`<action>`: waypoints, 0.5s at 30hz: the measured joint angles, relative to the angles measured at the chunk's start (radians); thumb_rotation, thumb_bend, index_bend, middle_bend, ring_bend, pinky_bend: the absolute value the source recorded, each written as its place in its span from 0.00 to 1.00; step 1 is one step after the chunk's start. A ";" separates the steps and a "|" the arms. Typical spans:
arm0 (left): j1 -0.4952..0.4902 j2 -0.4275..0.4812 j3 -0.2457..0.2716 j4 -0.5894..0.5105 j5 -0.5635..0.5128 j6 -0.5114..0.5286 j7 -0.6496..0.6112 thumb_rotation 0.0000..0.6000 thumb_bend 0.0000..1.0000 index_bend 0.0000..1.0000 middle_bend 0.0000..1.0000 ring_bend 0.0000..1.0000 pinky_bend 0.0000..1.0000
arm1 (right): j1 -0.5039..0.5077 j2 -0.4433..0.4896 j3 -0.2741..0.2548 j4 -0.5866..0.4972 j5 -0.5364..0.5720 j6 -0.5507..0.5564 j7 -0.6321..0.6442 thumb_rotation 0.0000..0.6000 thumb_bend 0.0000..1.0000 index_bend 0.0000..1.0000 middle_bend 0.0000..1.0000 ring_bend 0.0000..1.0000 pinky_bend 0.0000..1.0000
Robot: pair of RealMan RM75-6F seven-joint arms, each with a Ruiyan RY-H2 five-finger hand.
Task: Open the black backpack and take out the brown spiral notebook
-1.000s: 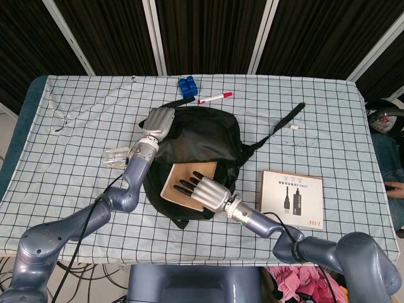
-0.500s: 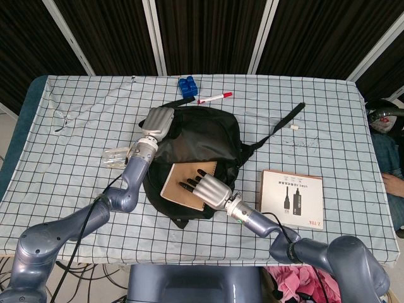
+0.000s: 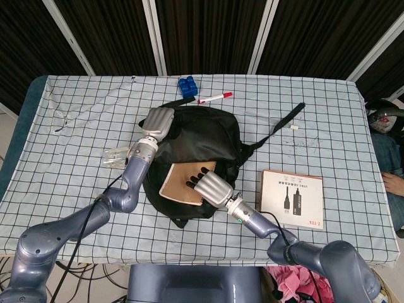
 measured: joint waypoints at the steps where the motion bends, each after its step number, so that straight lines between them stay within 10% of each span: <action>1: 0.000 0.001 0.000 -0.002 0.000 0.001 0.002 1.00 0.41 0.61 0.63 0.44 0.36 | -0.002 -0.004 0.001 0.004 0.001 0.005 0.011 1.00 0.40 0.43 0.45 0.53 0.36; 15: 0.007 0.013 0.007 -0.031 -0.017 0.004 0.036 1.00 0.41 0.61 0.63 0.44 0.36 | -0.028 -0.028 0.028 0.009 0.044 0.055 0.156 1.00 0.49 0.57 0.52 0.58 0.39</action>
